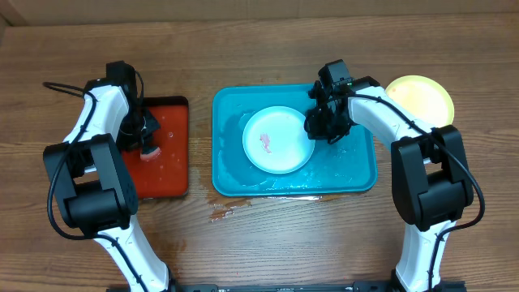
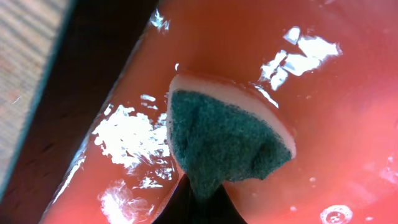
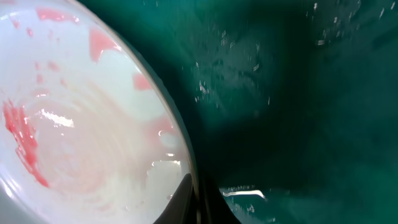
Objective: Clean dirty plates on tray and stack at the side
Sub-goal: 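Move the sponge in the left gripper from the red tray to the white plate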
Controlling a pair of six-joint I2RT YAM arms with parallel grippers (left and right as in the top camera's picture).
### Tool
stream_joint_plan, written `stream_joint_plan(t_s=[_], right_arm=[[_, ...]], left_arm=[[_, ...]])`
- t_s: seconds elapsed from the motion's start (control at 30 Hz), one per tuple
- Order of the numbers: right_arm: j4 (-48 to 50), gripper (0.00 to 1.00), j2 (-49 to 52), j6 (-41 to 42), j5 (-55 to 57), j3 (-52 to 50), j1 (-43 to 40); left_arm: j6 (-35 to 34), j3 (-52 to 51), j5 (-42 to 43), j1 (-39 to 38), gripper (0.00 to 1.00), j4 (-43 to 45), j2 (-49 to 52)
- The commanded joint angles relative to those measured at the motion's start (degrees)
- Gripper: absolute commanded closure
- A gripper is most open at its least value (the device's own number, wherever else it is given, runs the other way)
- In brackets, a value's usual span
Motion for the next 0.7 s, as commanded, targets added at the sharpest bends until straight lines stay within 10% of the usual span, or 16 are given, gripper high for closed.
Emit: stream_joint_plan(t_s=[0.0,0.67], right_arm=[[1.5,0.96,-0.2,-0.2,1.0,-0.3,0.1],[5.3,0.96,-0.2,4.0,-3.9,-0.3,0.1]], left_arm=[[5.1,-0.9,6.7,-0.4,0.96,1.7,-1.2],[17.2,14.1,15.1,-0.9,0.96,-12.4,-5.1]])
